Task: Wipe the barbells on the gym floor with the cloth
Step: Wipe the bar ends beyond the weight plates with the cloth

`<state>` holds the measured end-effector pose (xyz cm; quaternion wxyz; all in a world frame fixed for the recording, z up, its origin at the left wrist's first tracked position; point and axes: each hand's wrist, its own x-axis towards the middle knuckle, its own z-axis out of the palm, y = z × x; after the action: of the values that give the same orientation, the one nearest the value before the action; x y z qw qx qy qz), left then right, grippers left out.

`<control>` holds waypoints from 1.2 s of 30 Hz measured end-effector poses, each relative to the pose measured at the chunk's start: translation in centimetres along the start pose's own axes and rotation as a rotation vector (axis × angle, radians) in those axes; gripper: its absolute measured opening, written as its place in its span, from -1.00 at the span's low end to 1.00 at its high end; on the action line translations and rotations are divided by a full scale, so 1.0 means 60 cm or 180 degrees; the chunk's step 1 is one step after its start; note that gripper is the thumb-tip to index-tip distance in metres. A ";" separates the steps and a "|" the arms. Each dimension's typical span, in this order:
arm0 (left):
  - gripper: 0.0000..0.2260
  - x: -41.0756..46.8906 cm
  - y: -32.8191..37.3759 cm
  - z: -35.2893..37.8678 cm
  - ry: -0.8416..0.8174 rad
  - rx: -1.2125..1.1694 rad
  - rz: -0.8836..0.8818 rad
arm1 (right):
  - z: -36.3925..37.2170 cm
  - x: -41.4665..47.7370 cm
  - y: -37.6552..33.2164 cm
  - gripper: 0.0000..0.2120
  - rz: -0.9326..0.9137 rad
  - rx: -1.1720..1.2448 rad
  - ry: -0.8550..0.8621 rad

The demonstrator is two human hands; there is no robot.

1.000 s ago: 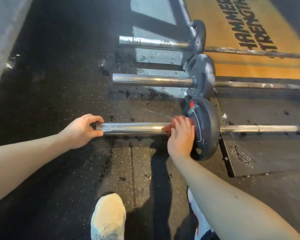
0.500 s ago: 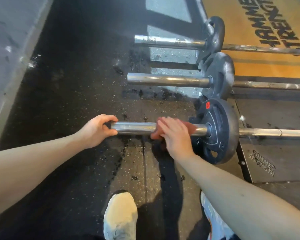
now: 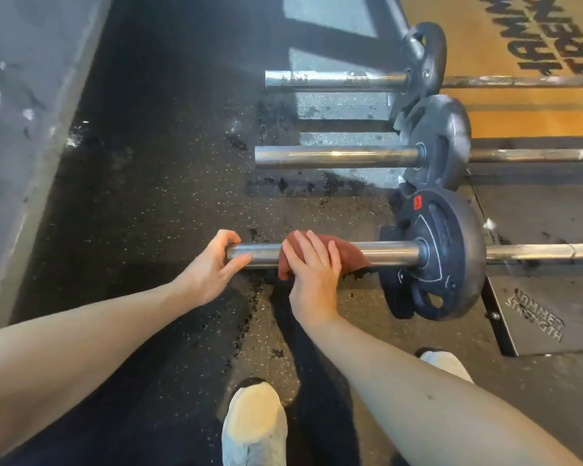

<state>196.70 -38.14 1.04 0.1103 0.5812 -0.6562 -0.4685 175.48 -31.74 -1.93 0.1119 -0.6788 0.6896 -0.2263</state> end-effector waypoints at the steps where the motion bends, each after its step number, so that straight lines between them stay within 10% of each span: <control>1: -0.74 0.001 0.000 0.006 0.0117 0.0030 0.0035 | -0.006 0.003 0.005 -0.40 -0.0110 0.0024 -0.0082; 13: -0.91 0.022 -0.008 0.047 0.0825 -0.0096 0.0437 | -0.086 0.021 0.117 -0.54 -0.0370 -0.0208 -0.0337; 26: -0.72 0.053 0.009 0.020 0.0219 -0.0323 -0.0380 | -0.062 0.014 0.075 -0.45 0.0096 -0.0499 -0.0218; 36: -0.70 0.035 0.000 0.020 0.0308 -0.0385 -0.0392 | -0.042 0.015 0.075 -0.50 -0.0967 -0.0239 -0.0214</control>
<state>195.24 -39.40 -0.44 0.1478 0.6347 -0.5836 -0.4845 170.31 -32.34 -1.68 0.0740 -0.7861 0.5829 -0.1918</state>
